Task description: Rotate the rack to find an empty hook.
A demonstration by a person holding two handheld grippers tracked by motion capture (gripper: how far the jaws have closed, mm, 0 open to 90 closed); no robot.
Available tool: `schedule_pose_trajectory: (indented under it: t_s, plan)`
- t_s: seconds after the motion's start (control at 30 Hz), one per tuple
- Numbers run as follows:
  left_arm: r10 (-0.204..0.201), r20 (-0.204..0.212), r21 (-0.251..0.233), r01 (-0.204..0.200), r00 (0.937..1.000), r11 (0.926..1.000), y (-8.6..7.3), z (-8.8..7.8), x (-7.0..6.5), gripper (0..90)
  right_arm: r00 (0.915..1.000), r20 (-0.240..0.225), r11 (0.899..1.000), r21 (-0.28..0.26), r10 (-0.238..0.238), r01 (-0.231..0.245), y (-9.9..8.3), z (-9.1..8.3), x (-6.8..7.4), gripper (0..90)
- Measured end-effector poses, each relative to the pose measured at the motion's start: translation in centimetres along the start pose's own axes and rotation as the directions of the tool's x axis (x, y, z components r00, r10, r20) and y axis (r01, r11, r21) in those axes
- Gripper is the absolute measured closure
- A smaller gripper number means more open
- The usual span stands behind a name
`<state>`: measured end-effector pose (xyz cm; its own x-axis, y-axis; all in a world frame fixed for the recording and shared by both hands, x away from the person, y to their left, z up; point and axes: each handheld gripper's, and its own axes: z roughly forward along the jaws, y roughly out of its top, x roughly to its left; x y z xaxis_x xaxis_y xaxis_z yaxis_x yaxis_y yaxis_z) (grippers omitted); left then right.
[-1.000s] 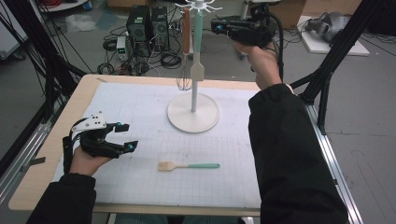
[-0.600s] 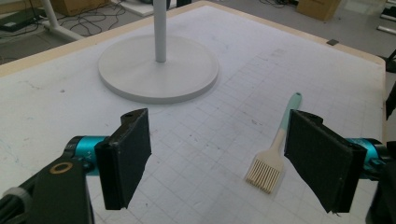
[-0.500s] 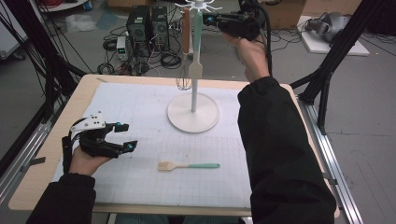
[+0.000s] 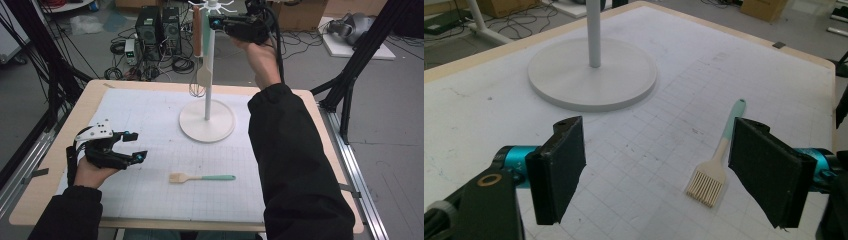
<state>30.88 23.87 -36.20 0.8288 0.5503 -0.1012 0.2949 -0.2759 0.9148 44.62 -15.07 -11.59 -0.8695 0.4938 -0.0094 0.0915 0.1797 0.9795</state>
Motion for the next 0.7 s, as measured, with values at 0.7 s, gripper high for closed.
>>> schedule_pose_trajectory:
  t_s: [0.7]
  plan:
    - [0.002, 0.000, 0.000, -0.002, 1.0000, 1.0000, 0.1, 0.0, -0.1, 23.0, 0.9990, 0.045, 1.000, -0.017, 0.000, 0.001, -0.5, -3.5, -1.1, 89.1]
